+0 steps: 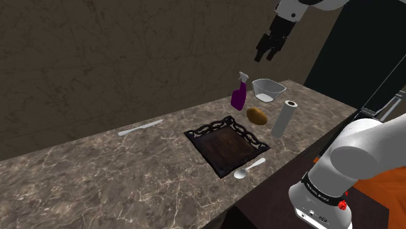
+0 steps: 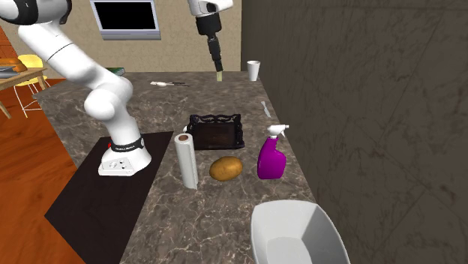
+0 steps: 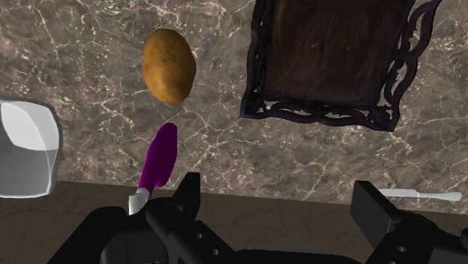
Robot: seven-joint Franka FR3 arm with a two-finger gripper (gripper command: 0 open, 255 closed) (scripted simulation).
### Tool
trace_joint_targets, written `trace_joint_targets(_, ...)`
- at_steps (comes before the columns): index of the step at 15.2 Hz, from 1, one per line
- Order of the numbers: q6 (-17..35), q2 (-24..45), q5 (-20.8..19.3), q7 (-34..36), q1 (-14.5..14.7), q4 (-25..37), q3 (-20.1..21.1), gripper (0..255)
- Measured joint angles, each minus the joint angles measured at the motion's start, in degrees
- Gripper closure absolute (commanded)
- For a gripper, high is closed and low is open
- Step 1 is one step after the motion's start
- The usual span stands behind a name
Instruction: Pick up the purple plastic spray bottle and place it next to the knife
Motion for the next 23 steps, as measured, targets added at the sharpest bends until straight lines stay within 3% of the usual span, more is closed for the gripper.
trace_joint_targets(10, 9.38, 18.87, 0.3, -7.15, -0.91, 7.7, -6.24, 0)
trace_joint_targets(21, 13.56, 41.59, 5.96, -15.78, -3.56, 23.65, -10.75, 0)
trace_joint_targets(23, 14.57, 43.14, 6.51, -16.39, -3.86, 24.0, -10.82, 0)
